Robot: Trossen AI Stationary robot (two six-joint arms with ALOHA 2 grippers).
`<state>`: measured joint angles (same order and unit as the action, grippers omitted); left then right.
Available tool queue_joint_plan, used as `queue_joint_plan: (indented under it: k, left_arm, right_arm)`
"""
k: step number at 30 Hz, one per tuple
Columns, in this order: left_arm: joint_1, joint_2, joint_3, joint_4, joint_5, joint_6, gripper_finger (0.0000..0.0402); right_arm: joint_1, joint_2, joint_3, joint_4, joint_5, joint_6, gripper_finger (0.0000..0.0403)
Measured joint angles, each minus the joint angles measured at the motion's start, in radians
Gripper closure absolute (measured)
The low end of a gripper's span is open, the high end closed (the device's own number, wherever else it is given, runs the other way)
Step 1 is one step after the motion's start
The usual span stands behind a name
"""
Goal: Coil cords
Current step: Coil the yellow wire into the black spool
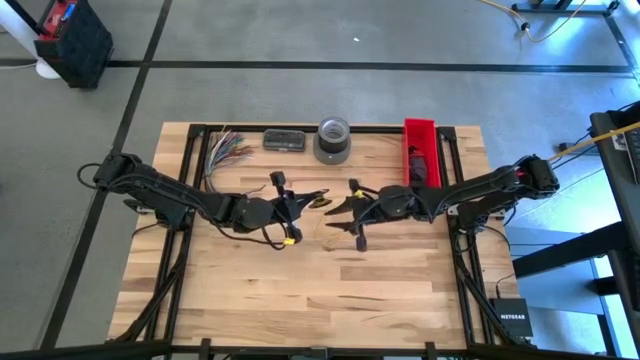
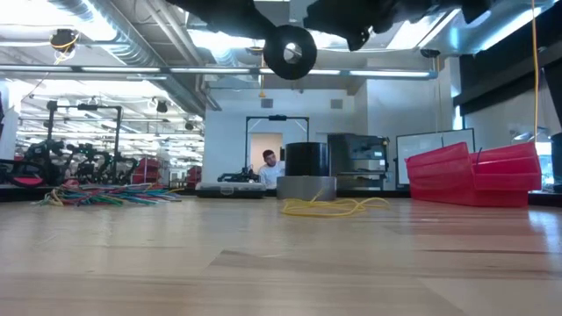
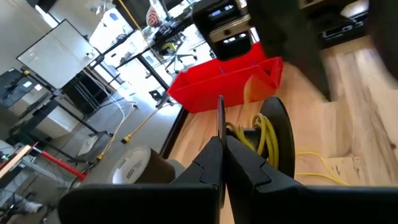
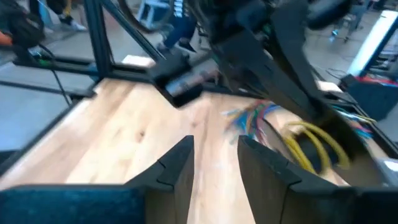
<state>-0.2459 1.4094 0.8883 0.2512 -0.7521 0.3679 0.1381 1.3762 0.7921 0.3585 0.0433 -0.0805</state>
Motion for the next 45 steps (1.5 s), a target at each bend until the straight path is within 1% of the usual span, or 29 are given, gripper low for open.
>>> queue_joint_plan:
  k: [4, 9, 13, 16, 17, 19, 21, 24, 28, 31, 36, 39, 43, 45]
  left_arm:
    - [0.000, 0.000, 0.000, -0.001, -0.002, 0.001, 0.0400]
    - [0.000, 0.000, 0.000, -0.003, -0.013, 0.005, 0.0400]
    - [0.000, 0.000, 0.000, -0.004, -0.013, 0.000, 0.0400]
    - [0.000, 0.000, 0.000, -0.004, -0.013, -0.002, 0.0400]
    - [0.000, 0.000, 0.000, -0.003, -0.013, -0.002, 0.0400]
    - [0.000, 0.000, 0.000, 0.003, -0.013, -0.002, 0.0400]
    - [0.000, 0.000, 0.000, 0.011, -0.014, -0.002, 0.0400]
    - [0.000, 0.000, 0.000, 0.027, -0.014, -0.002, 0.0400]
    - [0.000, 0.000, 0.000, 0.027, -0.014, 0.002, 0.0400]
    - [0.000, 0.000, 0.000, 0.029, -0.015, 0.002, 0.0400]
    - [0.000, 0.000, 0.000, 0.028, -0.014, 0.007, 0.0400]
    - [0.000, 0.000, 0.000, 0.028, -0.014, 0.007, 0.0400]
    - [-0.002, 0.000, 0.000, 0.028, -0.014, 0.006, 0.0400]
    - [-0.003, 0.000, 0.000, 0.028, -0.014, 0.007, 0.0400]
  right_arm:
    - [0.000, -0.036, 0.000, -0.063, -0.001, -0.003, 0.0274]
    - [0.000, -0.148, 0.000, -0.186, 0.010, -0.004, 0.0274]
    - [-0.001, -0.219, 0.000, -0.331, 0.095, -0.005, 0.0274]
    - [-0.001, -0.213, -0.007, -0.437, 0.176, -0.005, 0.0274]
    - [-0.001, -0.200, -0.019, -0.440, 0.197, -0.006, 0.0274]
    - [-0.002, -0.165, -0.045, -0.416, 0.229, -0.034, 0.0274]
    - [-0.002, -0.121, -0.062, -0.394, 0.236, -0.074, 0.0274]
    - [-0.010, -0.036, -0.067, -0.295, 0.235, -0.132, 0.0274]
    - [-0.040, 0.074, -0.067, -0.158, 0.249, -0.152, 0.0274]
    - [-0.069, 0.124, -0.067, -0.122, 0.250, -0.160, 0.0274]
    - [-0.106, 0.168, -0.067, -0.114, 0.220, -0.139, 0.0275]
    - [-0.109, 0.178, -0.067, -0.115, 0.194, -0.115, 0.0275]
    - [-0.106, 0.178, -0.067, -0.114, 0.123, -0.112, 0.0275]
    - [-0.106, 0.178, -0.067, -0.114, 0.112, -0.111, 0.0275]
